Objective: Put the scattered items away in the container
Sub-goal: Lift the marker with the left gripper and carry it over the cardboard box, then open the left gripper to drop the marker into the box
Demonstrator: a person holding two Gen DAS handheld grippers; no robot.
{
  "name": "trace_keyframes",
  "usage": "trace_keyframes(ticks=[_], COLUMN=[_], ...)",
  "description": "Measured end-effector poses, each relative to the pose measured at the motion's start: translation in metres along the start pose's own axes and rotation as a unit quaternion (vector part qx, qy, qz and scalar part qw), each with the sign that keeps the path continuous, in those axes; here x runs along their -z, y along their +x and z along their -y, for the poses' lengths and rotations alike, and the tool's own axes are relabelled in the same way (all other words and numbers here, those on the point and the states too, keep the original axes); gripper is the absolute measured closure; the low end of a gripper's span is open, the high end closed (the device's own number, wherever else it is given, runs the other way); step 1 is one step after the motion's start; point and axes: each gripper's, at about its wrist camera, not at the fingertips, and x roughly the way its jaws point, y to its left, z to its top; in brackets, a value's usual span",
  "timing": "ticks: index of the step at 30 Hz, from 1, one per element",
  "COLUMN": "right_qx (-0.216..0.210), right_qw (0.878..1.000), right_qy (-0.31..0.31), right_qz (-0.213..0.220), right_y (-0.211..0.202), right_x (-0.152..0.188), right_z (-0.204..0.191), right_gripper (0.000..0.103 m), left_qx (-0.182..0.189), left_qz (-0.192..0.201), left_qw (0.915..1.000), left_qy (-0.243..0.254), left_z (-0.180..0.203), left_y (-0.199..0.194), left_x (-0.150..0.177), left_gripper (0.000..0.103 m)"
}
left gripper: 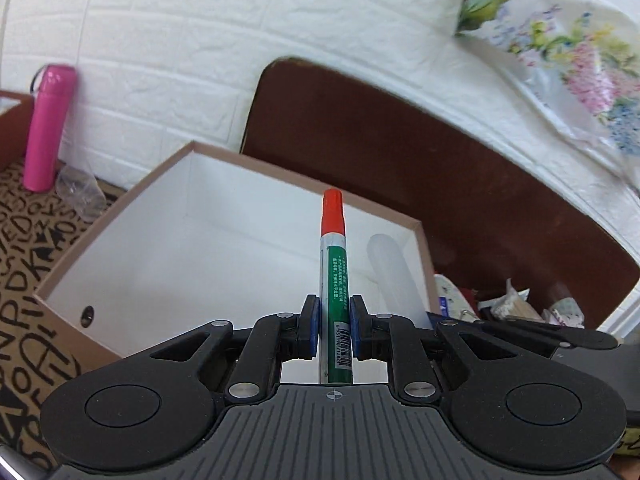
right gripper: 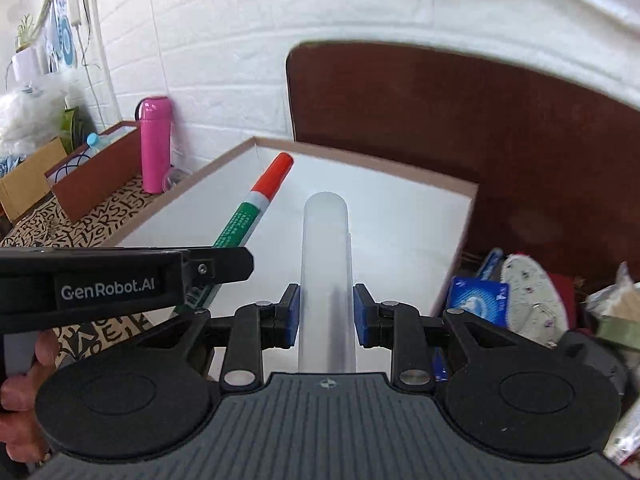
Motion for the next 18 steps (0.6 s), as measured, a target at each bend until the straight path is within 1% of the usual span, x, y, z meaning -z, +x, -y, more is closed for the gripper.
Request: trace_keyframes(ticks=[2,6,8,9,10,11,12,13,14,15,16,17,18], right_qx=[0.002,0.012,0.019,0.020,0.020,0.017,0.015,0.014,0.009,0.002,0.000,0.009,0.020], right_qw=[1.000,0.999,0.998,0.997,0.997,0.997,0.996,0.996,0.996,0.996,0.996,0.996,0.996], right_qy=[-0.002,-0.013,-0.036,-0.046,-0.051,-0.053,-0.056,-0.061,-0.065,-0.071,-0.078,-0.083,-0.088], right_qz=[-0.014,-0.045,-0.047,-0.051,-0.057,-0.061,-0.063,-0.062,-0.058,-0.052,-0.045,-0.037,-0.025], right_y=[0.015,0.034,0.039,0.041,0.043,0.044,0.045,0.045,0.044,0.042,0.039,0.036,0.031], right_x=[0.001,0.006,0.007,0.007,0.008,0.008,0.008,0.009,0.008,0.008,0.008,0.008,0.009], right_z=[-0.004,-0.007,-0.011,-0.014,-0.016,-0.017,-0.018,-0.019,-0.020,-0.021,-0.023,-0.024,-0.025], right_gripper=[0.072,0.072,0.071,0.071,0.072,0.070,0.066,0.064,0.051,0.035,0.024,0.006,0.005], left_qx=[-0.003,-0.006,-0.006,-0.005,-0.003,-0.005,-0.008,-0.010,-0.013,-0.015,-0.016,-0.014,-0.011], left_qz=[-0.014,-0.038,-0.045,-0.049,-0.051,-0.050,-0.043,-0.032,-0.020,-0.008,0.002,0.007,0.009], left_qw=[0.9999,0.9993,0.9989,0.9988,0.9987,0.9987,0.9990,0.9994,0.9997,0.9998,0.9998,0.9997,0.9998], left_qy=[0.001,-0.004,-0.004,-0.004,-0.005,-0.003,0.000,0.004,0.009,0.013,0.015,0.017,0.017], left_z=[-0.007,-0.019,-0.022,-0.023,-0.023,-0.023,-0.022,-0.020,-0.019,-0.017,-0.015,-0.013,-0.013], left_y=[0.014,0.030,0.037,0.040,0.040,0.040,0.038,0.036,0.032,0.027,0.023,0.019,0.016], left_x=[0.002,0.012,0.014,0.015,0.016,0.017,0.018,0.018,0.018,0.018,0.017,0.017,0.016], left_gripper=[0.091,0.090,0.091,0.085,0.067,0.060,0.042,0.021,0.013,0.006,0.005,0.004,0.002])
